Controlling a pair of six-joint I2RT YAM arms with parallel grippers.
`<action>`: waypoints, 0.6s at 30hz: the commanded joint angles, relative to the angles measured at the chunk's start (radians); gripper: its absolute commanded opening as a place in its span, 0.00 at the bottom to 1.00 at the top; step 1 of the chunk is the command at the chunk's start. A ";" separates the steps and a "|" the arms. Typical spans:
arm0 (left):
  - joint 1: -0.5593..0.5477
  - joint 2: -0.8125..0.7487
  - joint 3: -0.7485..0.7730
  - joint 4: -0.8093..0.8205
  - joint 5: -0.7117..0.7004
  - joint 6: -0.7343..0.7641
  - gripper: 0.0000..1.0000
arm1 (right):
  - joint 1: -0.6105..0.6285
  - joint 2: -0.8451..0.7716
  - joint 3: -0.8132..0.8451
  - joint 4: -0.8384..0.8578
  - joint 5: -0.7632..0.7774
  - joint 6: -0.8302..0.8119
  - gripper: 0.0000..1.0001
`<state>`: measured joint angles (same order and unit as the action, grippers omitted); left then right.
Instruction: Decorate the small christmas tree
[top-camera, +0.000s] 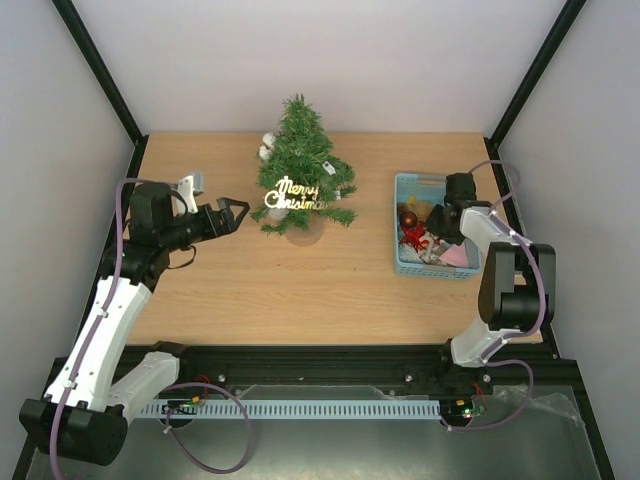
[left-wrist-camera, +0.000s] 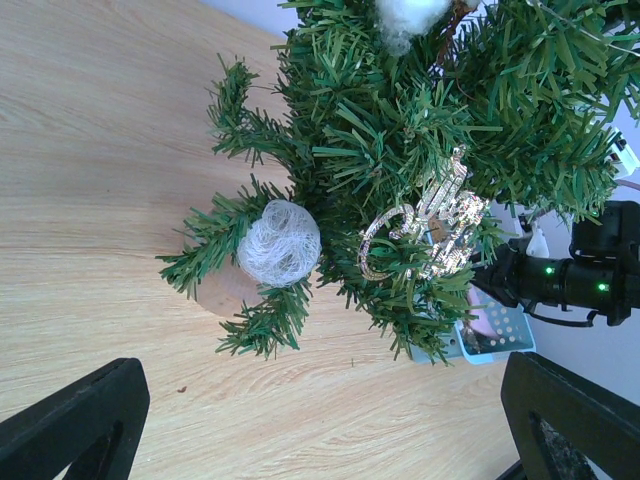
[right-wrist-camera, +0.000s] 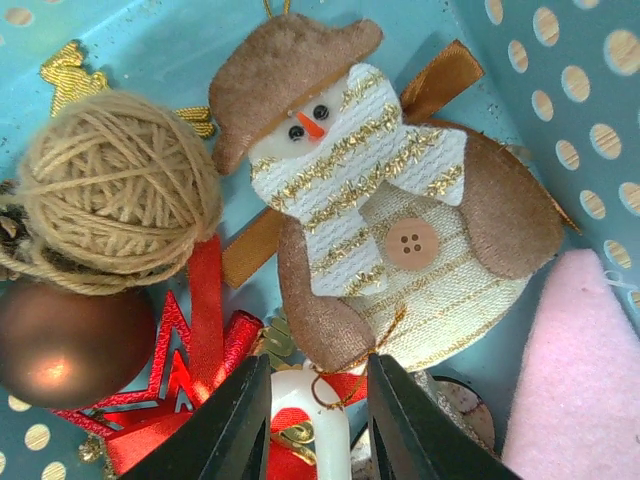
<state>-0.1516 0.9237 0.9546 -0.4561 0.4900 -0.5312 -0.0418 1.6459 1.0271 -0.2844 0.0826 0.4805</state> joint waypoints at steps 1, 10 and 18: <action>0.006 0.006 0.003 0.016 0.018 -0.004 0.99 | -0.003 -0.044 -0.011 -0.029 0.014 0.002 0.29; 0.006 0.007 -0.007 0.025 0.026 -0.006 0.99 | -0.003 -0.044 -0.020 -0.033 -0.053 0.038 0.32; 0.006 0.003 -0.004 0.015 0.024 0.005 0.99 | -0.003 0.001 -0.001 -0.007 -0.115 0.088 0.31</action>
<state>-0.1516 0.9260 0.9527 -0.4515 0.4976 -0.5308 -0.0418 1.6192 1.0168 -0.2848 -0.0010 0.5346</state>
